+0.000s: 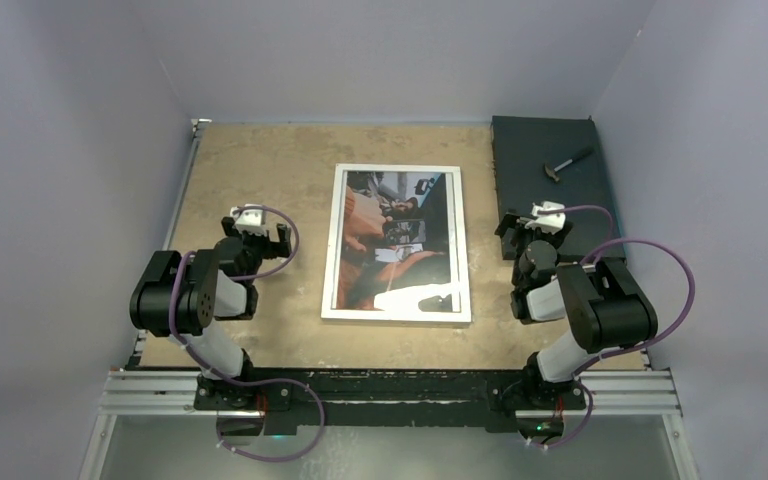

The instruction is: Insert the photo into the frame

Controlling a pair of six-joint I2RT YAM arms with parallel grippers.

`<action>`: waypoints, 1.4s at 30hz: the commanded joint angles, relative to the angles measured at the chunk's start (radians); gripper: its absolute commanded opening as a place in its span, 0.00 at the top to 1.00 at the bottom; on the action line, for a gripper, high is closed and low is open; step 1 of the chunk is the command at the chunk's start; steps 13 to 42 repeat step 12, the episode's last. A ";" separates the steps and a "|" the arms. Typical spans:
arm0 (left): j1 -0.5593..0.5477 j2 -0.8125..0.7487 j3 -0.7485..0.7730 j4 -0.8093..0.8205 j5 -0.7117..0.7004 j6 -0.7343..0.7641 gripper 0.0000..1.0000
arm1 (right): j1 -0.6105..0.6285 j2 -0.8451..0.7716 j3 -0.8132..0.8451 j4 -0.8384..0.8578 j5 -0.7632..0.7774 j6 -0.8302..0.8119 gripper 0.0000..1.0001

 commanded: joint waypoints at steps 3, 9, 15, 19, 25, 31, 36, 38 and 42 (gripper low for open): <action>-0.005 -0.015 0.010 0.034 -0.008 0.007 0.00 | -0.005 -0.004 -0.002 0.124 0.003 -0.021 0.01; -0.013 -0.012 0.021 0.015 -0.025 0.010 0.00 | -0.005 -0.003 -0.002 0.125 0.004 -0.021 0.01; -0.025 -0.019 0.018 0.009 -0.049 0.010 0.00 | -0.005 -0.003 -0.002 0.125 0.002 -0.022 0.01; -0.025 -0.019 0.018 0.009 -0.049 0.010 0.00 | -0.005 -0.003 -0.002 0.125 0.002 -0.022 0.01; -0.025 -0.019 0.018 0.009 -0.049 0.010 0.00 | -0.005 -0.003 -0.002 0.125 0.002 -0.022 0.01; -0.025 -0.019 0.018 0.009 -0.049 0.010 0.00 | -0.005 -0.003 -0.002 0.125 0.002 -0.022 0.01; -0.025 -0.019 0.018 0.009 -0.049 0.010 0.00 | -0.005 -0.003 -0.002 0.125 0.002 -0.022 0.01; -0.025 -0.019 0.018 0.009 -0.049 0.010 0.00 | -0.005 -0.003 -0.002 0.125 0.002 -0.022 0.01; -0.025 -0.019 0.018 0.009 -0.049 0.010 0.00 | -0.005 -0.003 -0.002 0.125 0.002 -0.022 0.01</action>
